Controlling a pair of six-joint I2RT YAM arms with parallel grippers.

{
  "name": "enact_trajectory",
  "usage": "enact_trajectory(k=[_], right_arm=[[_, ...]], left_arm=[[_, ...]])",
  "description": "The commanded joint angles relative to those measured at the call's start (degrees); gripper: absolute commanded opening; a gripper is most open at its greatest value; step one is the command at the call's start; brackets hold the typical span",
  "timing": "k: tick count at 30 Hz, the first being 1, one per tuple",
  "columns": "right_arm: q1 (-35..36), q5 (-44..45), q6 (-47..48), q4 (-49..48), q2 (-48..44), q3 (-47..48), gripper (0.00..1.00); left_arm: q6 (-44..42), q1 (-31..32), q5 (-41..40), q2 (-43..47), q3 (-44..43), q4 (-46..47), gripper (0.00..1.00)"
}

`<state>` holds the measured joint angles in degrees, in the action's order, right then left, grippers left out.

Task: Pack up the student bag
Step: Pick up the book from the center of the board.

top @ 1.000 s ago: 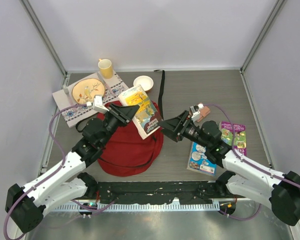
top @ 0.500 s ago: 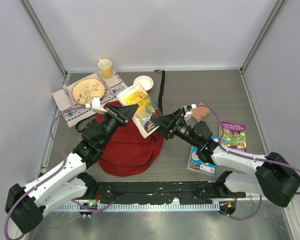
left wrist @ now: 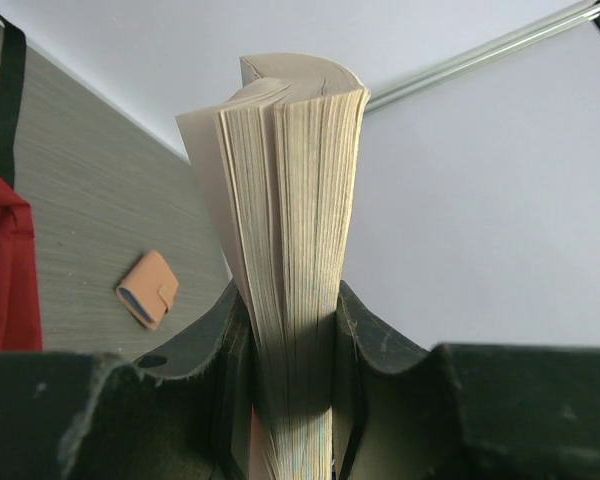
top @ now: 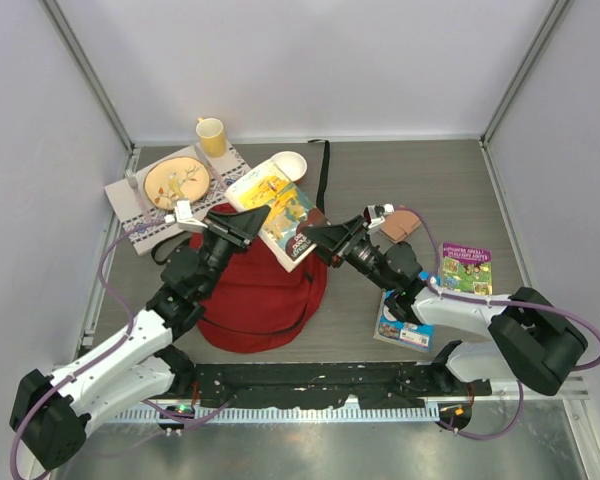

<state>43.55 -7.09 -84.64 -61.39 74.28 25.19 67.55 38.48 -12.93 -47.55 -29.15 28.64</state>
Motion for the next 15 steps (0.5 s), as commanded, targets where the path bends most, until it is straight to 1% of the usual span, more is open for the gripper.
enact_trajectory(k=[1,3,4,5,8,9,11,12,13,14,15], right_arm=[[0.4,1.12,1.58,-8.05,0.34,3.63,0.46],[0.4,0.85,2.11,-7.87,0.42,3.99,0.35],[0.4,0.59,2.29,-7.87,0.51,4.16,0.26],[0.4,0.15,3.16,-7.87,0.51,4.34,0.14],[0.4,-0.55,4.22,-6.12,0.16,4.96,0.02],[0.4,-0.38,5.09,-4.46,-0.36,5.22,0.01],[0.4,-0.55,6.67,-1.73,-1.24,5.83,0.01],[0.4,-0.64,8.42,0.98,-2.03,6.44,0.01],[0.4,-0.82,9.22,2.4,-2.73,6.8,0.01],[0.31,-0.73,10.01,3.8,-3.26,7.06,0.01],[0.39,-0.64,11.59,7.12,-4.83,7.59,0.01]], left_arm=[[3.46,0.28,1.24,1.14,1.54,9.06,0.0],[3.73,0.37,1.06,1.23,1.99,8.8,0.0],[3.73,0.37,0.98,1.06,2.08,8.54,0.0],[3.73,0.28,0.98,1.06,2.08,8.19,0.0],[3.3,0.28,1.41,0.97,1.46,5.99,0.04],[2.94,0.37,1.5,1.49,0.85,3.64,0.14],[2.06,0.37,1.68,2.28,0.41,1.51,0.22],[1.71,0.28,1.68,2.63,0.06,-0.85,0.34],[0.4,0.37,1.59,3.77,-0.21,-2.52,0.42],[-0.39,0.37,1.42,4.3,-1.08,-6.46,0.55],[-1.27,0.37,1.33,5.0,-1.44,-8.58,0.6]])
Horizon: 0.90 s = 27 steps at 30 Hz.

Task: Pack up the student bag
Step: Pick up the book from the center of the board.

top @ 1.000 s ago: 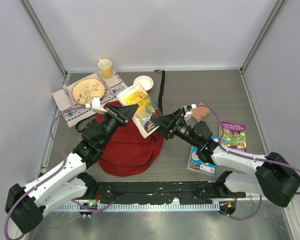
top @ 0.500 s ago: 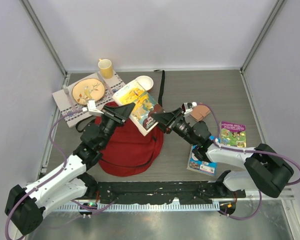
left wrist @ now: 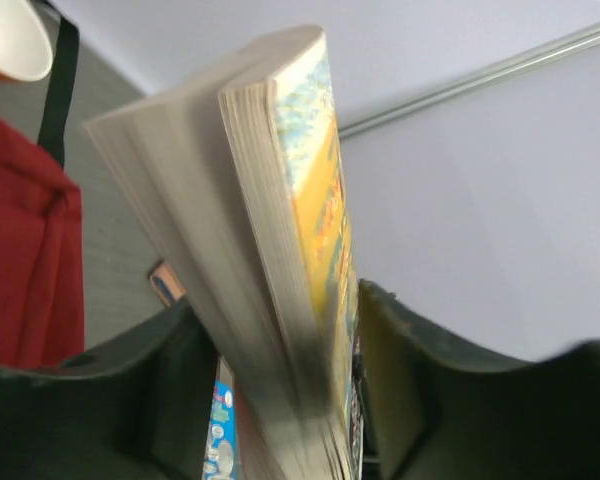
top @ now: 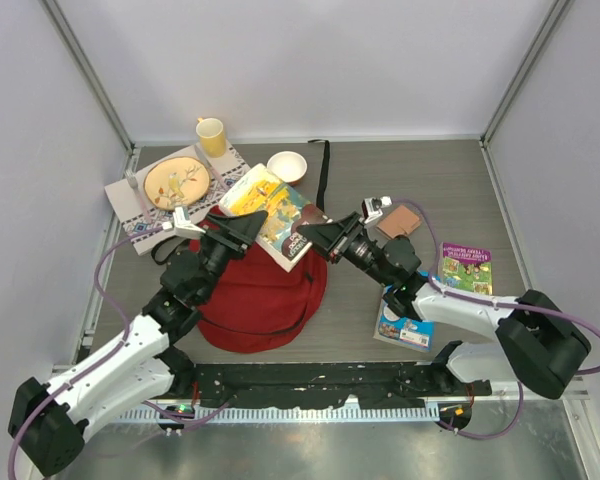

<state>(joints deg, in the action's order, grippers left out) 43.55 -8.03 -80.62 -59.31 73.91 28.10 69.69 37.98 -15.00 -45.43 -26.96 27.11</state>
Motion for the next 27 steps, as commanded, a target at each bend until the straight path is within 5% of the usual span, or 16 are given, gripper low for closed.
enact_trajectory(k=[1,2,5,17,27], right_arm=[[0.4,0.82,8.45,6.99,-5.26,5.12,0.01],[0.4,1.43,9.59,9.1,-6.14,5.3,0.01],[0.4,4.16,13.55,17.37,-10.44,5.74,0.01],[-0.48,20.15,29.19,51.73,-28.63,10.74,0.01],[-1.36,30.7,32.19,69.06,-38.48,12.86,0.01]], left_arm=[[-4.12,0.87,3.23,3.41,-3.97,-8.99,0.68],[-5.78,0.87,3.05,4.46,-4.85,-12.84,0.84],[-11.48,0.87,3.05,6.14,-8.18,-23.1,1.0],[-31.54,0.96,5.5,-1.14,-26.55,-65.23,1.0],[-37.96,10.36,10.52,-9.32,-27.27,-73.61,1.0]])
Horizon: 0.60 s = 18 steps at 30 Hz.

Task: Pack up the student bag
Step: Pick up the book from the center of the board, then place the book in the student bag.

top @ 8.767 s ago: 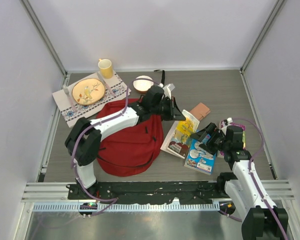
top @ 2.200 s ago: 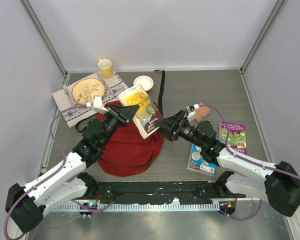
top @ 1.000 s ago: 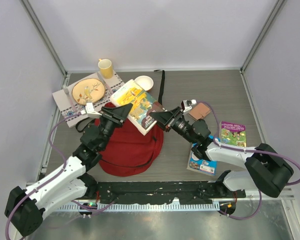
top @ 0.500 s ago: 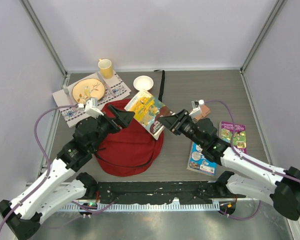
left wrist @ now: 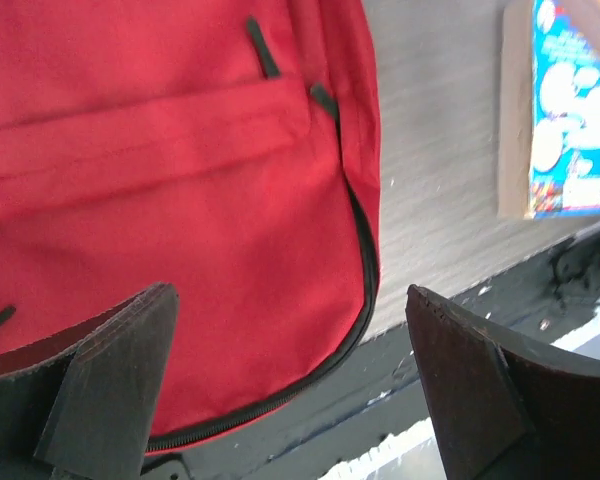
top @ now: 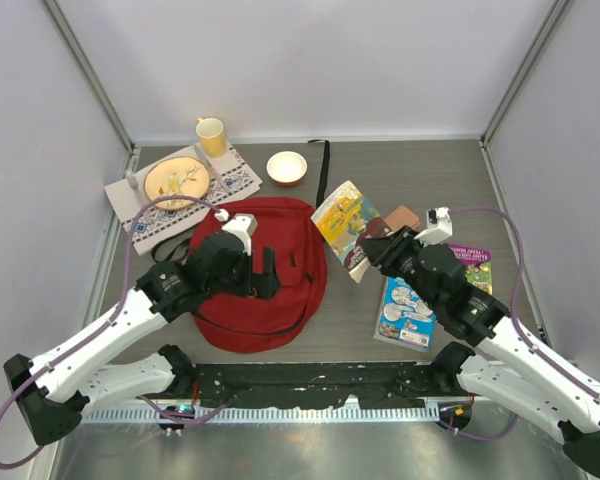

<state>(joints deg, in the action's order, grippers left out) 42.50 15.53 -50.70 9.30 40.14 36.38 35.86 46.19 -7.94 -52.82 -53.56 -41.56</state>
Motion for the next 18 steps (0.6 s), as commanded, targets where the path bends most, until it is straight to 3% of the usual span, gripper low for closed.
enact_trajectory(k=[1,9,18], right_arm=[[-0.31,8.28,2.53,1.15,-5.33,4.75,0.01],[-0.31,9.7,2.01,6.17,-8.32,5.37,0.01],[-0.31,8.55,0.78,6.43,-8.41,4.75,0.01]], left_arm=[[-4.39,3.71,4.51,-2.98,-0.58,-4.85,0.98],[-8.08,9.79,13.03,-12.21,-0.93,-3.0,0.94],[-9.66,11.02,13.83,-16.09,-0.67,-3.62,0.71]])
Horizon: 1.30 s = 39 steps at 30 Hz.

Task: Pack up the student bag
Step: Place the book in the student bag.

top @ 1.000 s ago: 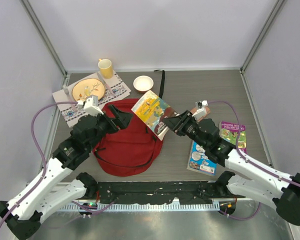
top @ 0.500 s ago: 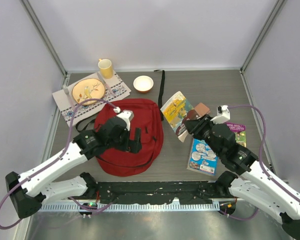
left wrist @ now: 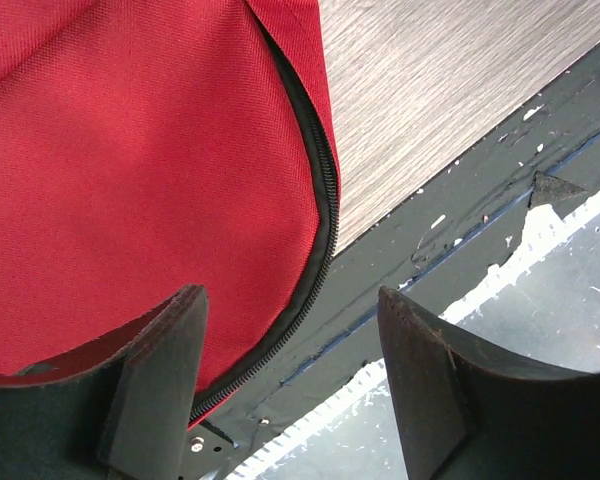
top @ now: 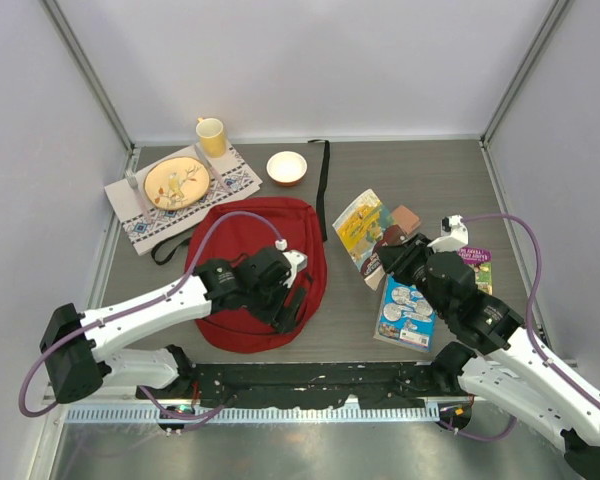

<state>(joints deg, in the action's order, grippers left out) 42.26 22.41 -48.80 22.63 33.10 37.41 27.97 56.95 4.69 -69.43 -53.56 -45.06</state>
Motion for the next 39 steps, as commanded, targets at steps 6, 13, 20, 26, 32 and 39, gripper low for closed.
enact_trajectory(k=[6,13,20,26,32,39], right_arm=[[-0.16,1.4,-1.39,-6.46,-1.46,3.55,0.01],[-0.07,1.32,-1.92,-6.46,-1.29,3.2,0.01],[-0.07,1.23,-2.35,-6.55,-1.37,2.85,0.01],[-0.07,1.05,-2.53,-6.46,-1.2,2.67,0.01],[-0.07,0.96,-2.71,-6.46,-0.85,2.49,0.01],[-0.07,0.96,-2.8,-5.85,-1.02,2.41,0.01]], left_arm=[[-2.3,0.27,2.78,-1.06,0.03,-0.03,0.68],[-2.57,0.27,3.13,-2.38,1.26,0.49,0.56],[-2.65,0.27,3.49,-3.87,2.06,1.02,0.48],[-2.65,0.27,3.31,-3.96,2.32,1.11,0.33],[-2.04,0.18,1.99,-1.85,2.32,2.17,0.12],[-0.81,0.18,2.78,-0.62,1.71,4.09,0.0]])
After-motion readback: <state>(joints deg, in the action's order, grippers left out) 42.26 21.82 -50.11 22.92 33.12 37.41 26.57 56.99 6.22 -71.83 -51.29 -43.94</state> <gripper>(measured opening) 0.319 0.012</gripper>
